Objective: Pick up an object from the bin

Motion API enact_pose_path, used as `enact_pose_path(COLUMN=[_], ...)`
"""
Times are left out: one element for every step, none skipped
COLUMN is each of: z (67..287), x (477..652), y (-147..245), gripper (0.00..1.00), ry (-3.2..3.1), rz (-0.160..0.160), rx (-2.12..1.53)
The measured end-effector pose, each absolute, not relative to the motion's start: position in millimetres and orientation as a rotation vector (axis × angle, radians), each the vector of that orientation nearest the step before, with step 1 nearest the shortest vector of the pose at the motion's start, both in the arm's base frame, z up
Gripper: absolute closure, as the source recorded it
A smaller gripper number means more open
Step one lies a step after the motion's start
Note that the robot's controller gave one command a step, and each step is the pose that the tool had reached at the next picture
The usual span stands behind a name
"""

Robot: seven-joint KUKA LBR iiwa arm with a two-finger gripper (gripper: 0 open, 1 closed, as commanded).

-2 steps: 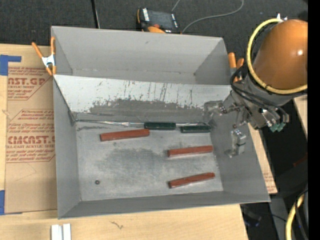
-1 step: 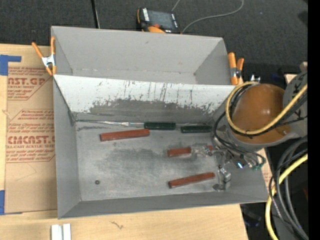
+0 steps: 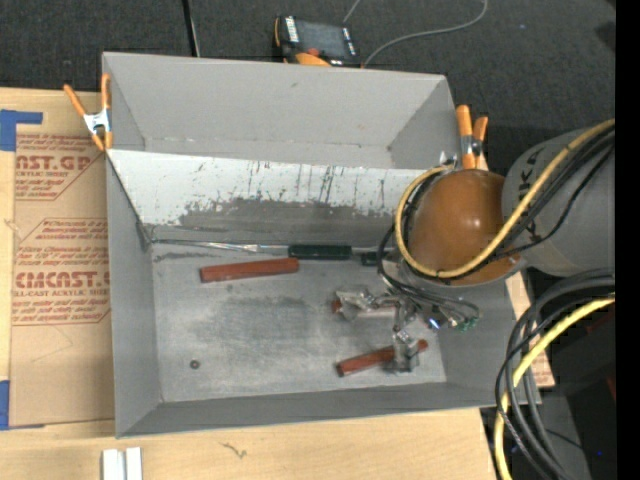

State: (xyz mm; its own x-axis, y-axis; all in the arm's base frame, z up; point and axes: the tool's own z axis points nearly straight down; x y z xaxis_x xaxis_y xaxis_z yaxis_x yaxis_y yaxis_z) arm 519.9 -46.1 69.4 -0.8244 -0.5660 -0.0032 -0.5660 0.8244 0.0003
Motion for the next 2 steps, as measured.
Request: enact_pose_path(z=[71, 197], x=[520.0, 504.6], y=[-47, -49], gripper=[1.00, 1.00], ry=[2.998, 2.997], rz=[0.000, -0.004], rx=[-0.928, -0.916])
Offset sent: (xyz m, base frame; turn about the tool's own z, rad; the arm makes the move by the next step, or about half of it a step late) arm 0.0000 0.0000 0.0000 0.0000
